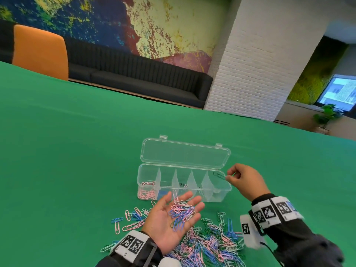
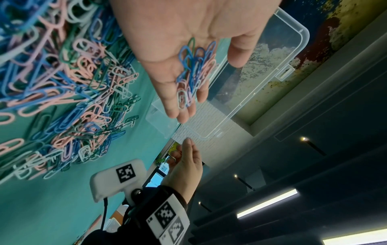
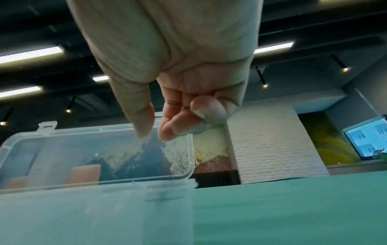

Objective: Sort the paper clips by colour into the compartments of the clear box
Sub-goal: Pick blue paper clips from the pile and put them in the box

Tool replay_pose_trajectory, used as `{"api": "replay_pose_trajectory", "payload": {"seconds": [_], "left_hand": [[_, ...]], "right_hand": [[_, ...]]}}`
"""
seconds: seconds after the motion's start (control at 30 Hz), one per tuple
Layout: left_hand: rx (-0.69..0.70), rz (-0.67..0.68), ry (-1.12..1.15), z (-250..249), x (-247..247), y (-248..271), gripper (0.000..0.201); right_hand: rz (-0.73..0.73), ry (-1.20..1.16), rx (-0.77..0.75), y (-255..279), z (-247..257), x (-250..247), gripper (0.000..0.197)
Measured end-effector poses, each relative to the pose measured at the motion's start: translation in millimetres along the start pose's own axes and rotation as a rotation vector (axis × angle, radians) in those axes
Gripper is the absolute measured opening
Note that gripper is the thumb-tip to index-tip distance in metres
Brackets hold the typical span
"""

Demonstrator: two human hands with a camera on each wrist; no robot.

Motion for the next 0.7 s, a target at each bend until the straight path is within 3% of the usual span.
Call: {"api": "replay_pose_trajectory", "payload": {"seconds": [0.27, 0.43, 0.5, 0.57, 0.7], "left_hand": [[0.030, -0.097, -0.010, -1.0, -1.5, -1.5, 0.046], [0.062, -0.099, 0.027, -0.8, 0.3, -1.3, 0.038], [0.050, -0.091, 0.035, -0.9, 0.3, -1.2, 0.035], [0.023, -0.089, 0.039, 0.1, 1.6, 0.2, 0.035], [0.018, -0.075, 0.015, 0.4, 5.5, 3.7, 0.041]], "right_hand": [[0.209, -0.283, -0.098, 35.1, 16.9, 16.0, 0.011], [0.411, -0.349, -0.370, 85.2, 56.5, 12.1, 0.015], [0.434, -0.318, -0.471, 95.9, 66.9, 15.7, 0.001], [0.439, -0.262, -0.559, 100.9, 71.2, 23.7, 0.018], [0.381, -0.158, -0.591, 97.1, 74.4, 33.4, 0.029]]}}
Point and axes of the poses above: each hand's wrist, its own y-axis away from the middle knuckle, its own x-axis out of the palm, z = x × y, the point moved 1 cm from there along -y, towards the middle knuckle, and after that the axes turned 7 degrees about -z, right-handed, at the moved point
